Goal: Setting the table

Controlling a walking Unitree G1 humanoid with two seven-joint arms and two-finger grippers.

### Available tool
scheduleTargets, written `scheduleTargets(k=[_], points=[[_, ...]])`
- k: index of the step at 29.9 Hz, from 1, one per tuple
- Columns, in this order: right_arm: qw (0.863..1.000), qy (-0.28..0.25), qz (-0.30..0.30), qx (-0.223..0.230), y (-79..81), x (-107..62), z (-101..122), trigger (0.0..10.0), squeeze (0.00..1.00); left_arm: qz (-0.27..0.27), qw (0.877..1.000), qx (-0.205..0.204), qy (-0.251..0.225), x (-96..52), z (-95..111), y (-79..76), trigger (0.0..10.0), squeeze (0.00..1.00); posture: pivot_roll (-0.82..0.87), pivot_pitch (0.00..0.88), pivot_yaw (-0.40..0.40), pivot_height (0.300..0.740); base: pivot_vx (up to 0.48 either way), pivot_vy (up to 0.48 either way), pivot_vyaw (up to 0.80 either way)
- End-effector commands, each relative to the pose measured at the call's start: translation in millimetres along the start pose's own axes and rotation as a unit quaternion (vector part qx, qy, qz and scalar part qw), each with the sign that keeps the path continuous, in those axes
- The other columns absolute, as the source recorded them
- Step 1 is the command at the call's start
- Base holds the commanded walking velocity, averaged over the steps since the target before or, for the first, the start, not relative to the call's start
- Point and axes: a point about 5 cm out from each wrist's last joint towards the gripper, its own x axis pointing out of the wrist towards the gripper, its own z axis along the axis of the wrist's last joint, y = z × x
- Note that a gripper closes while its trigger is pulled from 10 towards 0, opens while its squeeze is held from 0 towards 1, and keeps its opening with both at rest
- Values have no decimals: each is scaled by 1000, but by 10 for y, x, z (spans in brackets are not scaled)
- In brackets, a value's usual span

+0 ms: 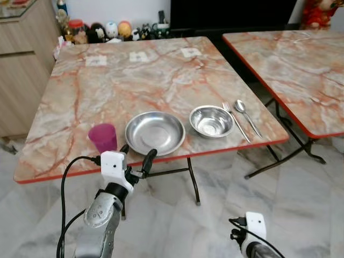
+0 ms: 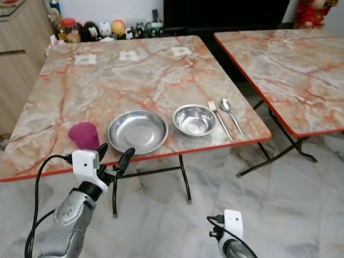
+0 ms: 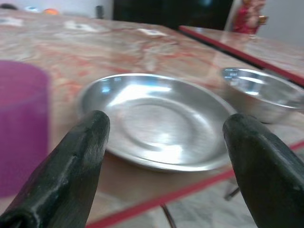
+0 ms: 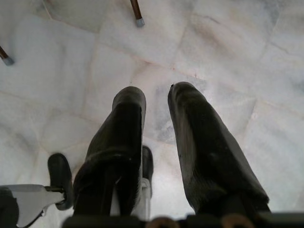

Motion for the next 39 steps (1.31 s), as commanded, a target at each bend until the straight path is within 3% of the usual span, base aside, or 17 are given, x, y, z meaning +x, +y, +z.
scheduleTargets(k=[1, 10, 24, 28, 29, 33, 38, 39], points=[[1000, 6, -2, 7, -45, -19, -62, 10000, 0, -5, 1000, 6, -7, -4, 33, -23, 10000, 0, 49, 67, -32, 740, 247, 0, 0], [1000, 13, -2, 8, -71, -39, -140, 10000, 0, -21, 1000, 2, -9, -27, 66, -59, 10000, 0, 52, 71, -29, 740, 0, 0, 0], [1000, 21, 13, 2, 203, -1, -183, 10000, 0, -70, 997, -27, 32, -321, 183, -197, 10000, 0, 71, 77, -25, 740, 0, 0, 0], [1000, 18, 17, -1, 249, 12, -145, 10000, 0, -40, 997, -18, 63, -299, 166, -173, 10000, 0, 73, 73, -24, 740, 0, 0, 0], [1000, 15, 19, -3, 295, 24, -110, 10000, 0, -12, 995, -21, 93, -263, 161, -155, 10000, 0, 73, 67, -23, 740, 0, 0, 0], [1000, 13, 18, 0, 314, 30, -89, 10000, 0, 16, 990, -60, 129, -233, 163, -190, 10000, 0, 73, 52, -19, 740, 0, 0, 0], [1000, 12, 15, -1, 277, 30, -71, 10000, 0, 50, 986, -74, 143, -184, 195, -167, 10000, 0, 75, 42, -15, 740, 0, 0, 0], [1000, 12, 15, -1, 275, 29, -74, 10000, 0, 87, 982, -93, 139, -140, 219, -112, 10000, 0, 71, 37, -14, 740, 0, 0, 0]])
